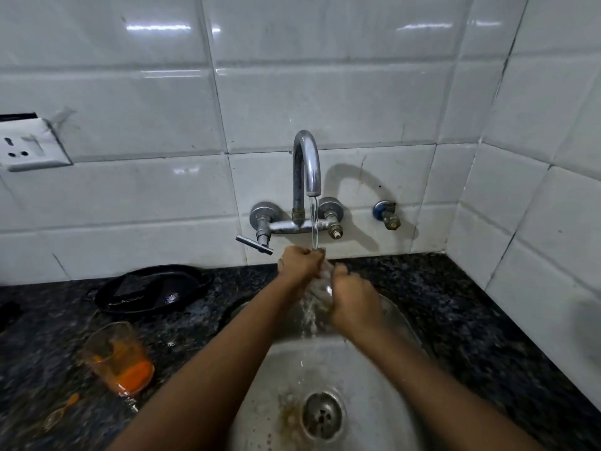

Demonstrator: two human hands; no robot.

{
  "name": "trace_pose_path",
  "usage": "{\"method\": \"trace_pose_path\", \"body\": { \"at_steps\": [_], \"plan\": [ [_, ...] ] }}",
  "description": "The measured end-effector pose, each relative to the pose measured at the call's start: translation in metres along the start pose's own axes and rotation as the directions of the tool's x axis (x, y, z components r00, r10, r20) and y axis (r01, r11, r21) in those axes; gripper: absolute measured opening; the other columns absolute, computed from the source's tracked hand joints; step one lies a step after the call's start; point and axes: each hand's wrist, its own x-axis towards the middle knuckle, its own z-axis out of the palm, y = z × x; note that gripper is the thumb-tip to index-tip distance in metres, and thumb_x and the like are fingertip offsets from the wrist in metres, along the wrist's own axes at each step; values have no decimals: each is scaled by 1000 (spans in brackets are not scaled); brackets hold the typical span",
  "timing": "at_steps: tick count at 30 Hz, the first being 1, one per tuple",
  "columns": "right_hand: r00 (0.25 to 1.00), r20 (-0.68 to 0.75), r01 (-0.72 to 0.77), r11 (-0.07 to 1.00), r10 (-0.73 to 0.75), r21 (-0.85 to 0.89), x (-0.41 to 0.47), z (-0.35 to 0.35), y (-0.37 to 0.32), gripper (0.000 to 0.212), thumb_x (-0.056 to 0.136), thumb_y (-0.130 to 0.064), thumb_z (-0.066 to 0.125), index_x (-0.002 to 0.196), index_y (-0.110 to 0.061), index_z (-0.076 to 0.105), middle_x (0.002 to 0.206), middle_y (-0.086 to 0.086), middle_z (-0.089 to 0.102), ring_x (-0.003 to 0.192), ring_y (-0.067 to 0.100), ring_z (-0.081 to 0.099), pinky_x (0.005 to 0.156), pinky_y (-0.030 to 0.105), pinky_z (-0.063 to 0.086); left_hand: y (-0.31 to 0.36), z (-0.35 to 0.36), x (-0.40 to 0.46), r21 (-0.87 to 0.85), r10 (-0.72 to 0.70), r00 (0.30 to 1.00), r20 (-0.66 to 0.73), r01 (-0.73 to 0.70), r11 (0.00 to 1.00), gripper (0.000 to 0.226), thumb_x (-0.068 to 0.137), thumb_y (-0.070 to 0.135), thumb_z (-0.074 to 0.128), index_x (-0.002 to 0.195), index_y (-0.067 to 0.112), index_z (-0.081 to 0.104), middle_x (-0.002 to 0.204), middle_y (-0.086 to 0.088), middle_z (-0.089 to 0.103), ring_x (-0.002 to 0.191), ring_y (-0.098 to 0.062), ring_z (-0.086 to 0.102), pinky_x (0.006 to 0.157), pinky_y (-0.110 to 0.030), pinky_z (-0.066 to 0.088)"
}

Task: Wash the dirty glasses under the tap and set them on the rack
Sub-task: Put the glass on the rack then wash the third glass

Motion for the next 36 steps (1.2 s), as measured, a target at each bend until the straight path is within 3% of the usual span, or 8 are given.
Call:
{"method": "trace_pose_path", "body": {
  "at_steps": [3,9,12,16,25,29,32,36],
  "plan": [
    [985,-95,118,967,-142,-226,-1,7,-5,58,81,-19,66,127,-5,33,115,14,54,101,31,58,78,35,49,3,1,3,44,34,991,-130,-29,999,37,88,28,60,54,14,56,51,-4,56,37,-9,48,52,-25,44],
    [826,525,-418,403,-204,814,7,-15,25,12,85,-12,61,94,-5,64,80,11,69,71,23,65,69,36,56,1,-12,-8,-199,148,987,67,-132,971,39,86,24,62,50,16,53,43,2,50,36,-8,45,44,-22,41],
    [910,413,-305,600,-47,740,2,-8,14,25,78,-14,69,99,-5,59,78,7,68,69,21,66,67,35,55,-2,-7,4,-43,115,993,-2,-115,992,38,87,29,61,53,12,53,51,-5,53,46,-17,49,56,-29,48],
    [994,-89,52,994,-61,-101,-9,3,-8,53,74,-22,73,112,-7,41,110,13,58,100,28,59,74,29,46,-1,3,10,131,58,990,-125,-42,991,37,86,28,59,52,13,57,63,-16,61,61,-24,56,75,-44,55],
    [841,496,-375,428,-216,822,8,-4,23,29,77,-4,69,104,-6,57,83,11,71,72,24,68,71,39,57,-4,-14,-9,-202,174,984,28,-165,965,39,89,21,58,51,12,49,41,5,44,34,-4,37,39,-16,36],
    [993,111,-62,968,36,244,-2,5,2,48,75,-15,72,113,-5,45,106,10,62,92,25,63,71,33,52,-6,0,2,132,144,987,-67,-134,982,40,85,36,61,59,6,60,60,-16,64,56,-26,62,63,-32,54],
    [990,-100,89,993,-96,-74,-3,8,-3,55,74,-21,73,115,-6,39,109,12,58,97,29,60,72,30,47,-1,4,4,171,152,977,-147,-126,977,37,83,34,64,54,12,59,61,-16,65,59,-28,62,69,-36,54],
    [900,401,-232,591,-169,772,7,-17,22,28,80,-10,67,104,-3,55,87,12,67,72,24,65,64,32,56,-4,-9,-2,-191,159,987,-24,-161,968,33,82,26,67,60,3,58,55,-10,53,48,-19,48,54,-28,44]
  ]
}}
